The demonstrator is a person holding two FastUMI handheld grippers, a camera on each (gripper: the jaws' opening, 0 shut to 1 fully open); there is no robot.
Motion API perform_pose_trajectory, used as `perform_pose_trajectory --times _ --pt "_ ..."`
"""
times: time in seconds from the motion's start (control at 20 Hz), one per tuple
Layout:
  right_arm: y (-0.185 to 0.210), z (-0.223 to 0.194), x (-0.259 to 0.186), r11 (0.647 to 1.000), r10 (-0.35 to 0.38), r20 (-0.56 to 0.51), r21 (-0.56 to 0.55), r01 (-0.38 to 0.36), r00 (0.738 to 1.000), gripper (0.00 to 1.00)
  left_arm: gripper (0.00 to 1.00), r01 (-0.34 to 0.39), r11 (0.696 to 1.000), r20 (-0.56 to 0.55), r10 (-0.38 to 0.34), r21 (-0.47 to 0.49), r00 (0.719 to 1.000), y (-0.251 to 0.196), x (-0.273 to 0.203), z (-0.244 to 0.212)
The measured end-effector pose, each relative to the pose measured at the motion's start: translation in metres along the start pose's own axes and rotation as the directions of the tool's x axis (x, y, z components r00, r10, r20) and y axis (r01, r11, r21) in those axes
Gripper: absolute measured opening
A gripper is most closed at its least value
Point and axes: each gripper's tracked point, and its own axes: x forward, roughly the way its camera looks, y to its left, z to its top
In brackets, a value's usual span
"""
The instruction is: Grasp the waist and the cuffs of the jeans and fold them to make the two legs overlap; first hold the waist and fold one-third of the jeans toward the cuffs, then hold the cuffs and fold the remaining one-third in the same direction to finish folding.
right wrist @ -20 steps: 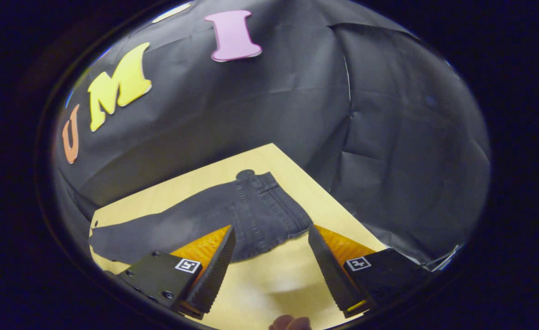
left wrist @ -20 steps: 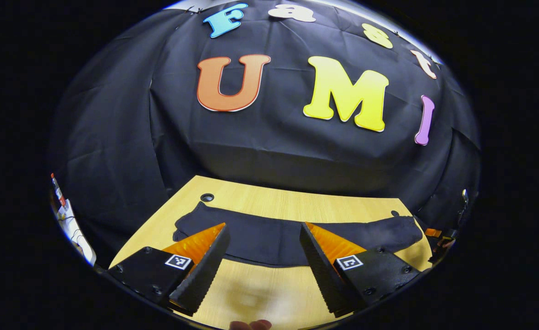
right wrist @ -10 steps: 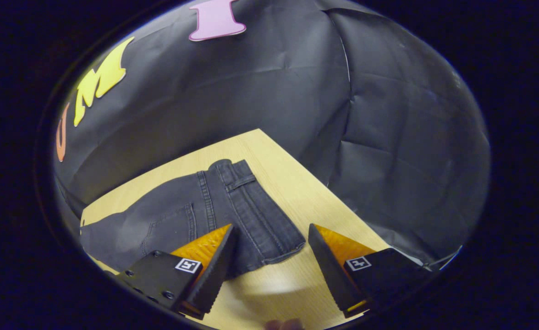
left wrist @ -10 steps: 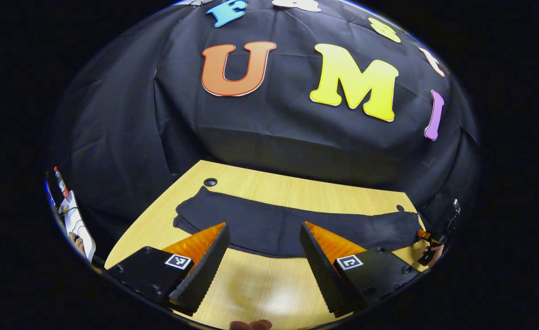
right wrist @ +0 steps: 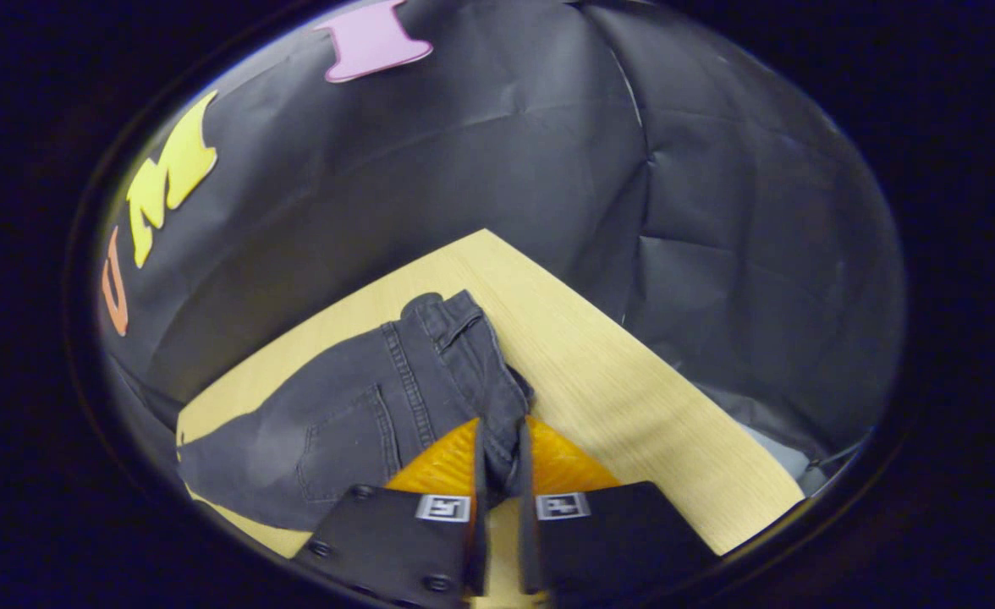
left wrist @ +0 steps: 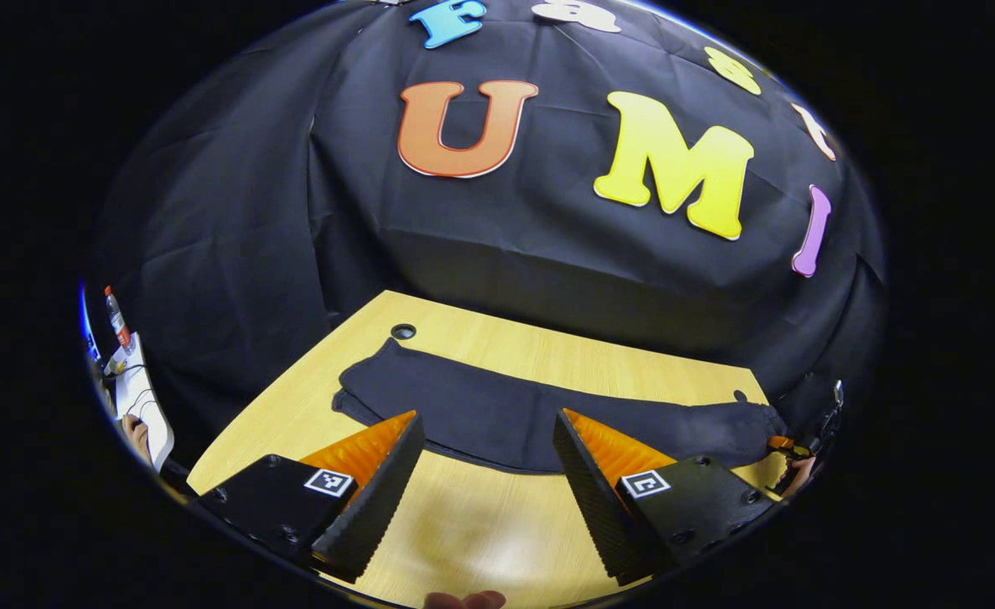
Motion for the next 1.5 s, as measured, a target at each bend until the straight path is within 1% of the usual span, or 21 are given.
perform_pose_trajectory --times 0.05,0.2,0.35,0.5,0.55,0.6,0.65,0.7,0.75,0.85,0.9,0.95,1.0,1.05,1.1,1.2,1.25,1.3,1.4,1.45,1.5 --pt "0.005 0.003 -0.009 1.000 -0.003 0.005 -0.008 0.003 1.000 0.13 0.99 -0.006 1.000 0.007 0.006 -0.011 1.000 0.007 -0.001 0.001" --pt "0.024 0.031 -0.048 0.999 0.016 0.055 -0.044 -0.014 0.998 0.13 0.99 -0.014 0.999 0.035 0.016 -0.049 0.999 0.025 -0.005 0.004" --pt "0.068 0.057 -0.099 0.989 0.051 0.136 -0.143 -0.031 0.989 0.12 0.99 -0.012 0.996 0.063 0.017 -0.085 0.998 0.043 -0.009 0.007" --pt "0.137 0.076 -0.146 0.966 0.124 0.227 -0.250 -0.065 0.966 0.12 0.99 -0.013 0.995 0.114 0.024 -0.094 0.993 0.063 -0.016 0.019" --pt "0.167 0.079 -0.160 0.954 0.160 0.247 -0.287 -0.086 0.956 0.08 0.99 -0.010 0.995 0.130 0.023 -0.095 0.991 0.071 -0.019 0.022" --pt "0.197 0.079 -0.172 0.942 0.192 0.260 -0.320 -0.103 0.946 0.09 0.99 -0.007 0.995 0.143 0.021 -0.096 0.990 0.077 -0.022 0.025" --pt "0.227 0.076 -0.177 0.930 0.220 0.264 -0.347 -0.120 0.939 0.13 0.99 -0.007 0.995 0.157 0.022 -0.095 0.987 0.083 -0.025 0.028" --pt "0.260 0.071 -0.186 0.917 0.257 0.261 -0.368 -0.150 0.930 0.13 0.99 -0.006 0.996 0.170 0.021 -0.090 0.985 0.090 -0.026 0.030" --pt "0.291 0.059 -0.191 0.903 0.296 0.251 -0.389 -0.184 0.922 0.12 0.99 -0.008 0.996 0.184 0.023 -0.084 0.983 0.096 -0.026 0.034" --pt "0.353 0.030 -0.196 0.863 0.365 0.220 -0.445 -0.240 0.905 0.12 0.99 -0.010 0.998 0.203 0.024 -0.068 0.979 0.109 -0.028 0.038" --pt "0.378 0.013 -0.194 0.842 0.387 0.197 -0.472 -0.259 0.901 0.12 0.99 -0.010 0.998 0.212 0.022 -0.058 0.977 0.115 -0.029 0.040" --pt "0.403 -0.009 -0.189 0.818 0.411 0.165 -0.501 -0.283 0.897 0.09 0.99 -0.011 0.999 0.222 0.022 -0.051 0.975 0.120 -0.031 0.041" --pt "0.422 -0.028 -0.184 0.800 0.424 0.139 -0.521 -0.298 0.895 0.12 0.99 -0.013 0.999 0.228 0.024 -0.050 0.973 0.128 -0.033 0.041" --pt "0.441 -0.049 -0.178 0.780 0.436 0.109 -0.541 -0.315 0.893 0.13 0.99 -0.010 0.998 0.229 0.023 -0.058 0.973 0.133 -0.036 0.040" --pt "0.457 -0.072 -0.167 0.756 0.439 0.070 -0.567 -0.326 0.896 0.13 0.99 -0.008 0.998 0.227 0.024 -0.069 0.974 0.138 -0.039 0.037" --pt "0.476 -0.118 -0.149 0.719 0.431 0.010 -0.608 -0.337 0.902 0.13 0.99 -0.020 0.996 0.219 0.038 -0.084 0.975 0.151 -0.046 0.032" --pt "0.483 -0.141 -0.137 0.699 0.416 -0.017 -0.634 -0.332 0.909 0.17 0.99 -0.029 0.995 0.215 0.049 -0.095 0.975 0.158 -0.048 0.029" --pt "0.489 -0.166 -0.125 0.676 0.396 -0.045 -0.662 -0.325 0.917 0.17 0.99 -0.030 0.993 0.207 0.053 -0.111 0.977 0.164 -0.049 0.024" --pt "0.492 -0.204 -0.105 0.641 0.357 -0.089 -0.701 -0.313 0.930 0.12 0.99 -0.030 0.988 0.183 0.057 -0.148 0.981 0.173 -0.054 0.015" --pt "0.494 -0.217 -0.095 0.630 0.342 -0.097 -0.715 -0.304 0.935 0.13 0.99 -0.034 0.986 0.178 0.064 -0.164 0.982 0.180 -0.055 0.013" --pt "0.493 -0.227 -0.089 0.617 0.324 -0.107 -0.729 -0.296 0.940 0.09 0.99 -0.039 0.983 0.173 0.071 -0.180 0.982 0.187 -0.056 0.010"
